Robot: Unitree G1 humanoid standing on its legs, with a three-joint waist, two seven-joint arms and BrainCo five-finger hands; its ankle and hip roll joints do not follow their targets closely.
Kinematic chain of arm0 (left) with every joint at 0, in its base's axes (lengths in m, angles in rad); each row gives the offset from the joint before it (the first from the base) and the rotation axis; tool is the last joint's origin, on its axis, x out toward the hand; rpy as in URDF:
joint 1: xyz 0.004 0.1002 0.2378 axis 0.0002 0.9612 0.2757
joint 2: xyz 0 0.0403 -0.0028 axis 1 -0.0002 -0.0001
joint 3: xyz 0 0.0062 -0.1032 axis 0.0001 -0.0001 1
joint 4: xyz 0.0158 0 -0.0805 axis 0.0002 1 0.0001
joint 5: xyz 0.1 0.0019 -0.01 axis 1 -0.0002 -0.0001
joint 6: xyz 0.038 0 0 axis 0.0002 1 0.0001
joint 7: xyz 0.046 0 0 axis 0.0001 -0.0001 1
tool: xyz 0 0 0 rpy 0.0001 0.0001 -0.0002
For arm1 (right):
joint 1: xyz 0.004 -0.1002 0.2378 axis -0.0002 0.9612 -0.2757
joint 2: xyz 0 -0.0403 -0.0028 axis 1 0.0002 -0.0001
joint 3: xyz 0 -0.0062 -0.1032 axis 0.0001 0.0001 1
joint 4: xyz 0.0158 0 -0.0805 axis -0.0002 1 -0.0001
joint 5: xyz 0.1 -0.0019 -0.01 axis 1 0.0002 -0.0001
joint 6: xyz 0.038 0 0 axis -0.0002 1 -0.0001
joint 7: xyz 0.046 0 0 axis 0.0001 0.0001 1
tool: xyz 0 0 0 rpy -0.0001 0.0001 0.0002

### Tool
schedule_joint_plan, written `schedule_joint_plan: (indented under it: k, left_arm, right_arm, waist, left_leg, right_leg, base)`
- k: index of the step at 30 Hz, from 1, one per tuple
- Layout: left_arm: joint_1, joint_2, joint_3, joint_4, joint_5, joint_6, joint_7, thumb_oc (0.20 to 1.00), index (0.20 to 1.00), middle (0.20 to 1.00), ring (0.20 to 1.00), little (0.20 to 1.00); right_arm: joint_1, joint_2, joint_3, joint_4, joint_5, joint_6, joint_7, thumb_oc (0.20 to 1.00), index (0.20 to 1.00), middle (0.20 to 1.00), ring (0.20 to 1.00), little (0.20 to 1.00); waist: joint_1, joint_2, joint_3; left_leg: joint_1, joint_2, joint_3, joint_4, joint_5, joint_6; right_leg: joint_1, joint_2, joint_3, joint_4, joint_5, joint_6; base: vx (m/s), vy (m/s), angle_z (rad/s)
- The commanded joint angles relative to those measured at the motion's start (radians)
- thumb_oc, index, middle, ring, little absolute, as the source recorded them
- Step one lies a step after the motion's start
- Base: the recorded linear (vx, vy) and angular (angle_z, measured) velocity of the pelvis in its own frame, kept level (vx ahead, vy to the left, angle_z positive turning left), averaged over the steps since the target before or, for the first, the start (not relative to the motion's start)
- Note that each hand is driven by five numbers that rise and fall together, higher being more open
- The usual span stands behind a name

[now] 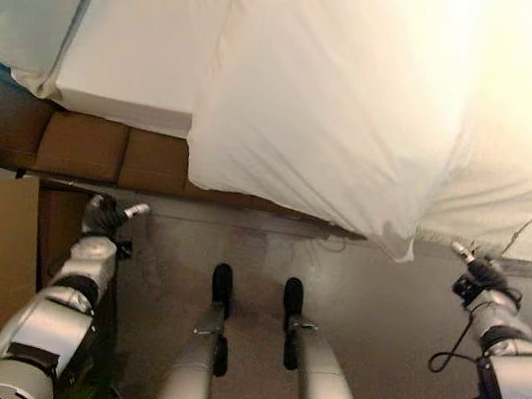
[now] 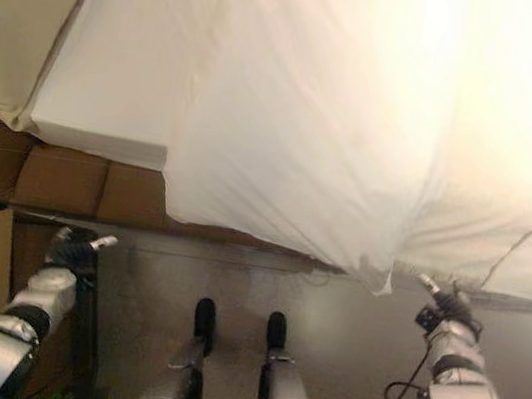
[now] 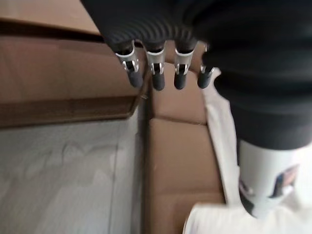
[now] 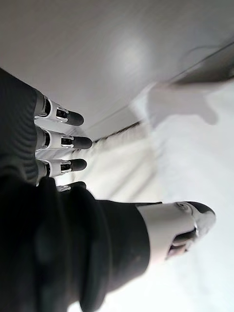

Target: Make the bed

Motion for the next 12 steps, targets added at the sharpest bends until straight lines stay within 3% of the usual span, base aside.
schedule_joint_plan:
  k: [1, 7, 9, 12]
  left_arm:
    - [0.044, -0.063, -0.024, 0.043, 0.018, -0.038, -0.072, 1.000, 1.000, 1.000, 1.000, 1.000]
    - [0.170, -0.134, -0.024, 0.065, 0.047, -0.016, -0.155, 1.000, 1.000, 1.000, 1.000, 1.000]
    - [0.233, -0.187, -0.084, 0.084, 0.136, 0.010, -0.235, 1.000, 1.000, 1.000, 1.000, 1.000]
    - [0.278, -0.223, -0.120, 0.075, 0.185, 0.015, -0.272, 1.000, 1.000, 1.000, 1.000, 1.000]
  right_arm:
    - [0.107, 0.010, -0.014, 0.010, -0.018, -0.060, 0.033, 1.000, 1.000, 1.000, 1.000, 1.000]
    - [0.255, 0.098, -0.032, -0.011, -0.134, -0.081, 0.017, 1.000, 1.000, 1.000, 1.000, 1.000]
    - [0.321, 0.145, -0.006, -0.018, -0.238, -0.080, 0.013, 1.000, 1.000, 1.000, 1.000, 1.000]
    - [0.381, 0.200, 0.023, -0.015, -0.301, -0.062, 0.031, 1.000, 1.000, 1.000, 1.000, 1.000]
  waist:
    - [-0.002, 0.018, -0.120]
    - [-0.011, 0.010, -0.203]
    - [-0.020, 0.011, -0.253]
    - [-0.024, 0.009, -0.296]
  left_leg:
    - [0.041, 0.044, -0.033, -0.053, 0.005, -0.090]
    - [0.127, 0.056, -0.034, -0.058, -0.019, -0.085]
    - [0.175, 0.062, -0.025, -0.058, -0.033, -0.080]
    - [0.224, 0.066, -0.022, -0.058, -0.051, -0.073]
  right_leg:
    - [0.060, -0.072, 0.052, -0.191, 0.135, 0.119]
    - [0.178, -0.087, 0.055, -0.274, 0.161, 0.130]
    - [0.227, -0.095, 0.064, -0.297, 0.165, 0.136]
    - [0.277, -0.099, 0.069, -0.308, 0.156, 0.141]
  base:
    - [0.06, 0.043, 0.12]
    - [0.05, 0.053, 0.01]
    - [0.05, 0.096, -0.05]
    - [0.05, 0.063, -0.06]
